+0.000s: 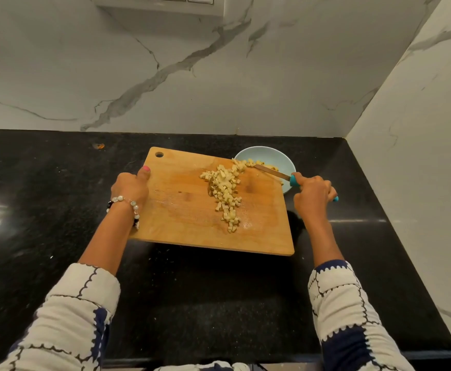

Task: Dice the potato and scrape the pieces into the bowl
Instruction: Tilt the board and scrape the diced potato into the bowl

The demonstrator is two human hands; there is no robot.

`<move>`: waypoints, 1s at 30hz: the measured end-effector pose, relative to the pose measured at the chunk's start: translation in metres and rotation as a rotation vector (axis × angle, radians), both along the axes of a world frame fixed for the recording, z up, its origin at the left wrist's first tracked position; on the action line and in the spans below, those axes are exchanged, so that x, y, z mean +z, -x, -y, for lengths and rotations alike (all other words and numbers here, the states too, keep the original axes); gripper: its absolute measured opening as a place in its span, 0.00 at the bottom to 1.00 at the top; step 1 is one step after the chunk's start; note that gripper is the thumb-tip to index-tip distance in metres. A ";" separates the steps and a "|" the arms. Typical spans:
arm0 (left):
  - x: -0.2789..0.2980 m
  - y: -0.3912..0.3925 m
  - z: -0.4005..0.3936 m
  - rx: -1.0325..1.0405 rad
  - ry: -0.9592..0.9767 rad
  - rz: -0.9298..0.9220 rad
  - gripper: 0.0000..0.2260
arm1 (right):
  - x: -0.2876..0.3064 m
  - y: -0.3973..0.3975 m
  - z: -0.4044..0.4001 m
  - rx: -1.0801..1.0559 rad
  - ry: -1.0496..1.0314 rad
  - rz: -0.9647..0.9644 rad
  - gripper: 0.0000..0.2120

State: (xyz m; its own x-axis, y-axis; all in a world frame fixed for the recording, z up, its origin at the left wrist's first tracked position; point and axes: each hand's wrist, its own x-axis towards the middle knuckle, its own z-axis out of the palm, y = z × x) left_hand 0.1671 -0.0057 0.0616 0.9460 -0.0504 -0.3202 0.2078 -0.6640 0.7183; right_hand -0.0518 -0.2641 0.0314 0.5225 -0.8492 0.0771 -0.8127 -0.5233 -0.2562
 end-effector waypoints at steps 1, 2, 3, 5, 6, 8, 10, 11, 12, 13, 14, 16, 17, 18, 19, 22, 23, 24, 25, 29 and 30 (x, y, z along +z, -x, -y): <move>0.001 0.000 0.001 -0.003 0.000 -0.001 0.19 | 0.000 0.001 0.001 -0.016 0.004 0.011 0.25; 0.001 0.001 0.002 -0.006 0.001 -0.005 0.19 | 0.000 0.003 0.002 -0.026 0.006 0.025 0.25; 0.001 0.000 0.003 -0.011 0.003 -0.007 0.19 | 0.000 0.005 0.002 -0.029 0.003 0.043 0.24; 0.002 0.000 0.003 -0.022 0.000 -0.011 0.19 | 0.003 0.011 0.004 -0.003 -0.016 0.070 0.25; 0.001 0.000 0.003 -0.026 0.000 -0.010 0.20 | 0.004 0.015 0.005 0.026 -0.026 0.060 0.25; 0.000 -0.001 0.002 -0.027 0.002 -0.012 0.20 | 0.005 0.022 0.006 0.085 -0.029 -0.007 0.26; 0.001 -0.001 0.001 -0.025 -0.006 -0.020 0.20 | 0.003 0.028 0.008 0.083 -0.018 -0.052 0.26; 0.001 -0.001 0.001 -0.024 -0.005 -0.025 0.19 | 0.003 0.028 0.009 0.057 -0.021 -0.050 0.26; 0.002 -0.001 0.001 -0.022 -0.002 -0.029 0.19 | 0.001 0.028 0.011 0.032 -0.021 -0.037 0.25; 0.002 -0.001 0.000 -0.020 -0.001 -0.028 0.19 | 0.000 0.025 0.014 0.011 -0.015 -0.023 0.24; 0.003 -0.001 -0.001 -0.018 -0.003 -0.025 0.19 | -0.001 0.022 0.016 -0.007 -0.002 -0.019 0.23; 0.004 -0.002 -0.002 -0.016 -0.003 -0.025 0.19 | 0.000 0.015 0.019 -0.029 0.021 -0.018 0.22; 0.004 -0.002 -0.003 -0.015 -0.004 -0.027 0.19 | 0.001 0.012 0.020 -0.032 0.022 -0.004 0.22; 0.004 -0.002 -0.004 -0.014 -0.006 -0.026 0.19 | 0.002 0.009 0.021 -0.032 0.018 0.016 0.22; 0.004 -0.002 -0.005 -0.015 -0.007 -0.026 0.19 | 0.003 0.008 0.021 -0.027 0.014 0.036 0.23; 0.003 -0.002 -0.007 -0.015 -0.005 -0.029 0.20 | 0.006 0.006 0.011 0.057 -0.002 0.074 0.26; 0.003 -0.002 -0.007 -0.018 -0.004 -0.030 0.20 | 0.006 0.006 0.006 0.095 -0.021 0.073 0.27; 0.003 -0.002 -0.008 -0.021 -0.001 -0.032 0.20 | 0.006 0.006 0.001 0.125 -0.030 0.057 0.27; 0.003 -0.002 -0.008 -0.023 0.002 -0.036 0.20 | 0.005 0.005 -0.002 0.139 -0.022 0.025 0.26; 0.002 0.000 -0.007 -0.030 0.015 -0.044 0.19 | 0.002 0.003 -0.003 0.052 0.008 -0.013 0.25; 0.002 0.000 -0.007 -0.030 0.019 -0.045 0.19 | 0.002 0.003 -0.001 0.027 0.016 0.003 0.24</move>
